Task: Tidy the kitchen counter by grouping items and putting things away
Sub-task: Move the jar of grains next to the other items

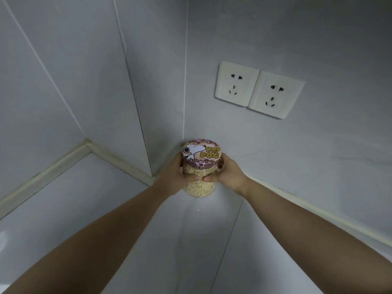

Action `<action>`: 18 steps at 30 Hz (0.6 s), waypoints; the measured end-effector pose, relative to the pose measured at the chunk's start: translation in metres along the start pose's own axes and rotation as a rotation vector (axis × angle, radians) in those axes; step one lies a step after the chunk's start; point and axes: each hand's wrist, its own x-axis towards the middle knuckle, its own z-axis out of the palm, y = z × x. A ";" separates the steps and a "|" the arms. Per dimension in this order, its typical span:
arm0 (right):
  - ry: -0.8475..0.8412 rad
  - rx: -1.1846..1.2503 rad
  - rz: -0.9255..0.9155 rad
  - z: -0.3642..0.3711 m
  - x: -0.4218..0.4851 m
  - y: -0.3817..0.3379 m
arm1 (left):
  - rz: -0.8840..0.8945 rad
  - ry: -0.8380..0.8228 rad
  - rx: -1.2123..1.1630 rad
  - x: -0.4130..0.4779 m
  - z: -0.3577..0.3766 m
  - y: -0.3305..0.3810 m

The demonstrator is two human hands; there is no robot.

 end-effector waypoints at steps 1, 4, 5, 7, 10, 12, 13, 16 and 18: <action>0.000 0.018 0.005 -0.004 -0.008 -0.003 | 0.001 -0.012 -0.019 -0.005 0.003 0.007; 0.000 0.073 -0.001 -0.017 -0.039 -0.014 | -0.009 -0.030 -0.035 -0.020 0.008 0.032; 0.000 0.103 -0.008 -0.020 -0.051 -0.019 | -0.009 -0.037 -0.037 -0.026 0.010 0.040; 0.001 0.181 -0.032 -0.024 -0.074 -0.028 | -0.020 -0.056 -0.047 -0.038 0.013 0.056; 0.020 0.280 -0.065 -0.029 -0.106 -0.039 | -0.021 -0.080 -0.119 -0.058 0.022 0.078; 0.028 0.342 -0.072 -0.032 -0.130 -0.046 | -0.005 -0.112 -0.206 -0.076 0.030 0.094; 0.034 0.370 -0.082 -0.034 -0.147 -0.049 | 0.003 -0.133 -0.237 -0.088 0.036 0.103; 0.040 0.409 -0.090 -0.036 -0.184 -0.054 | 0.002 -0.192 -0.263 -0.114 0.049 0.122; 0.068 0.420 -0.092 -0.037 -0.207 -0.054 | 0.003 -0.237 -0.238 -0.127 0.057 0.131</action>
